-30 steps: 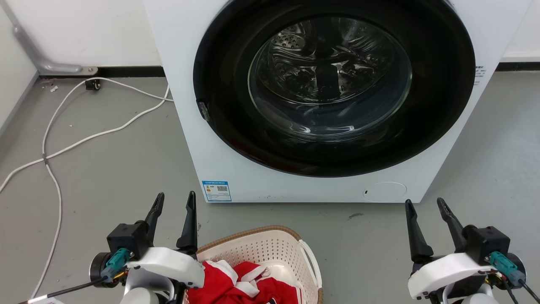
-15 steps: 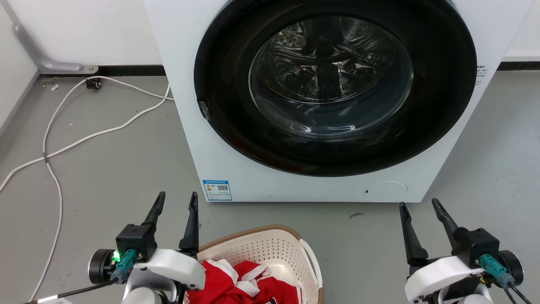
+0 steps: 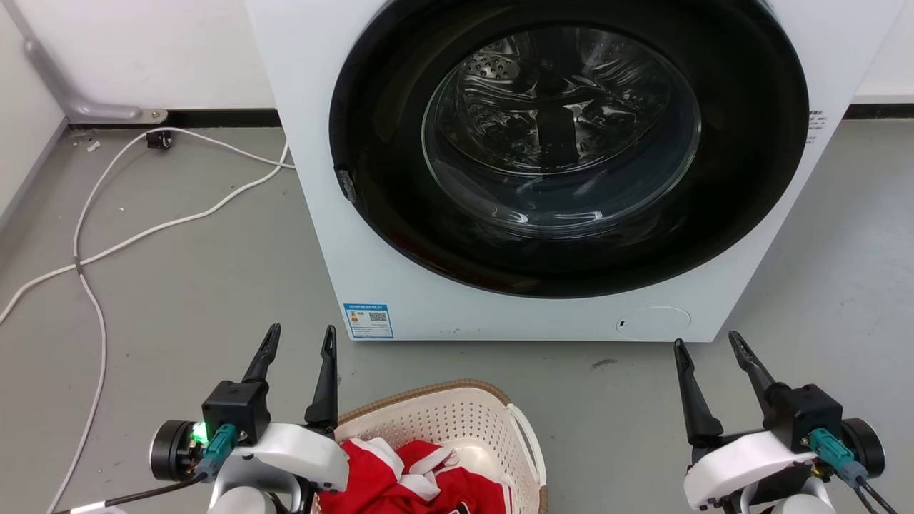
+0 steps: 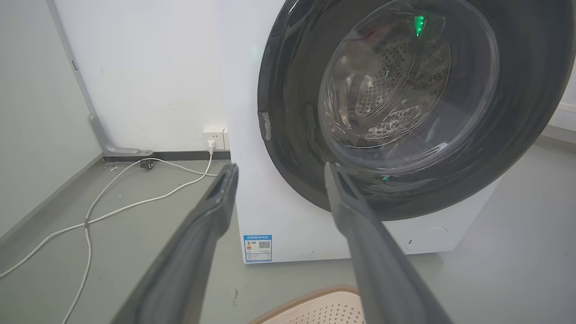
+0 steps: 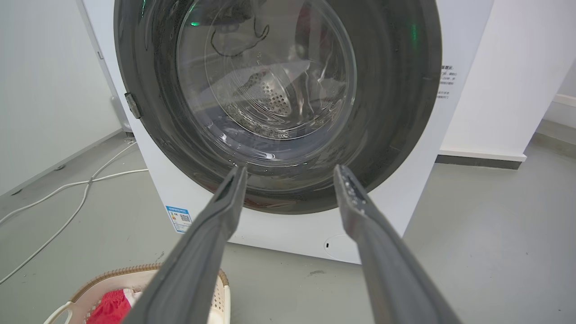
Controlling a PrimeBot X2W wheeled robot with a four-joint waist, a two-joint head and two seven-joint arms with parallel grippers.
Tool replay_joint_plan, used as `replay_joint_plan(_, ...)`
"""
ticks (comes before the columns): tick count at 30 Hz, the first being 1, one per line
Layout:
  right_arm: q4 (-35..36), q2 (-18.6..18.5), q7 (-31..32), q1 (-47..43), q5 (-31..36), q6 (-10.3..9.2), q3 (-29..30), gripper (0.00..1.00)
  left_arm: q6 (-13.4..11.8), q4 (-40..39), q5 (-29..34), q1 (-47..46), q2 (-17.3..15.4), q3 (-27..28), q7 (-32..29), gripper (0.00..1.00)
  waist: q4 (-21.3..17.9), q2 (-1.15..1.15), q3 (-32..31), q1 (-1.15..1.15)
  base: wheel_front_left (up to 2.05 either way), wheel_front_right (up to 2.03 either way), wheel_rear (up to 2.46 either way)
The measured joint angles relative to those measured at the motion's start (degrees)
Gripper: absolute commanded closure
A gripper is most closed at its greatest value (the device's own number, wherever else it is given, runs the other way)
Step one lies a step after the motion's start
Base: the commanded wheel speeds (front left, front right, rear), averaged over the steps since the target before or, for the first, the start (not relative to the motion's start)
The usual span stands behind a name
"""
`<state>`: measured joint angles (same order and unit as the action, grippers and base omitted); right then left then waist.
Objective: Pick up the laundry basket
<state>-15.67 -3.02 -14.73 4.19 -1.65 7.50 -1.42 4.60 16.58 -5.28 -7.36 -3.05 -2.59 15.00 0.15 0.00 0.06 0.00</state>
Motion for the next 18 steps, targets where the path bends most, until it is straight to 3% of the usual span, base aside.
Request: replay_joint_plan(18, -0.8, 0.0, -0.2, 0.2, -0.7, 0.00, 0.0, 0.00, -0.2, 0.2, -0.6, 0.0, 0.1, -0.3, 0.1, 0.00, 0.0, 0.00, 0.4, 0.00, 0.00, 0.00, 0.00)
